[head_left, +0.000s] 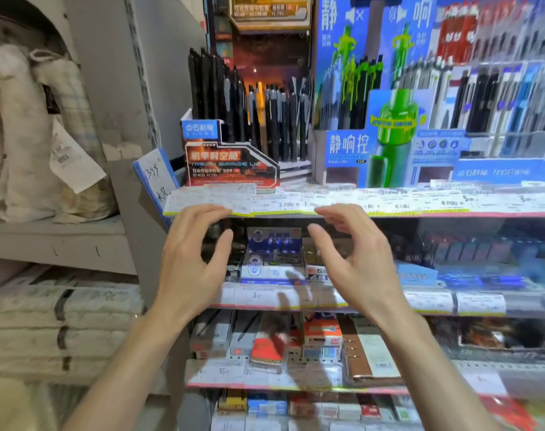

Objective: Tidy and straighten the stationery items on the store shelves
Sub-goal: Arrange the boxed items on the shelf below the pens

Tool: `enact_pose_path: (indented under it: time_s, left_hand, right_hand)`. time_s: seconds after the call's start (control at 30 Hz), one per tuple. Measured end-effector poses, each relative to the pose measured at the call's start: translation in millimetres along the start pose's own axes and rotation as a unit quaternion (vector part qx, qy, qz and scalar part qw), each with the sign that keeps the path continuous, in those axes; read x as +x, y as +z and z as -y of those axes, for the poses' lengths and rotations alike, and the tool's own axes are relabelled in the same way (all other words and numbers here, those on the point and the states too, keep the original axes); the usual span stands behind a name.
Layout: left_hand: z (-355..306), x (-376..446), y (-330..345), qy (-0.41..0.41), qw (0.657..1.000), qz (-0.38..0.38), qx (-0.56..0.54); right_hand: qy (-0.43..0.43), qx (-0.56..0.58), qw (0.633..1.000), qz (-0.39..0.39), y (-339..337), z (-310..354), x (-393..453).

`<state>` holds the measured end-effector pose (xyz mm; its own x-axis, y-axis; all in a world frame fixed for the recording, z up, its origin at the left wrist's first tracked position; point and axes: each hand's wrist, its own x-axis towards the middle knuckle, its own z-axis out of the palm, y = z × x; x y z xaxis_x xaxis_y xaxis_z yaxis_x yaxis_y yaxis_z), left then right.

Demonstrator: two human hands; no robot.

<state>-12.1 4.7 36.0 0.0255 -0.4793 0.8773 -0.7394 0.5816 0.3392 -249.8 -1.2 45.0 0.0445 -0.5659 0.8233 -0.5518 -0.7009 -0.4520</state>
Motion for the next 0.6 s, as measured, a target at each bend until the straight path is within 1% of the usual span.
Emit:
enact_pose_path:
  time_s: [0.07, 0.13, 0.23, 0.3, 0.47, 0.6]
  left_hand:
    - [1, -21, 10, -0.04, 0.999, 0.002, -0.012]
    - [6, -41, 26, -0.089, 0.996, 0.02, -0.011]
    - [11, -66, 45, -0.156, 0.986, 0.049, -0.01]
    - [10, -77, 51, -0.179, 0.982, 0.065, 0.003]
    - [16, -86, 52, -0.18, 0.978, 0.094, 0.039]
    - [40, -77, 48, -0.141, 0.984, 0.096, 0.044]
  right_hand:
    - [0.0, -0.008, 1.0, 0.004, 1, -18, -22]
    - [0.006, -0.013, 1.0, 0.011, 6, -36, -41]
    - [0.056, -0.007, 0.998, 0.036, 16, -60, -62]
    - [0.084, -0.011, 0.995, 0.059, 23, -72, -72]
    - [0.099, -0.04, 0.99, 0.096, 35, -83, -79]
    - [0.08, -0.087, 0.988, 0.095, 42, -82, -69]
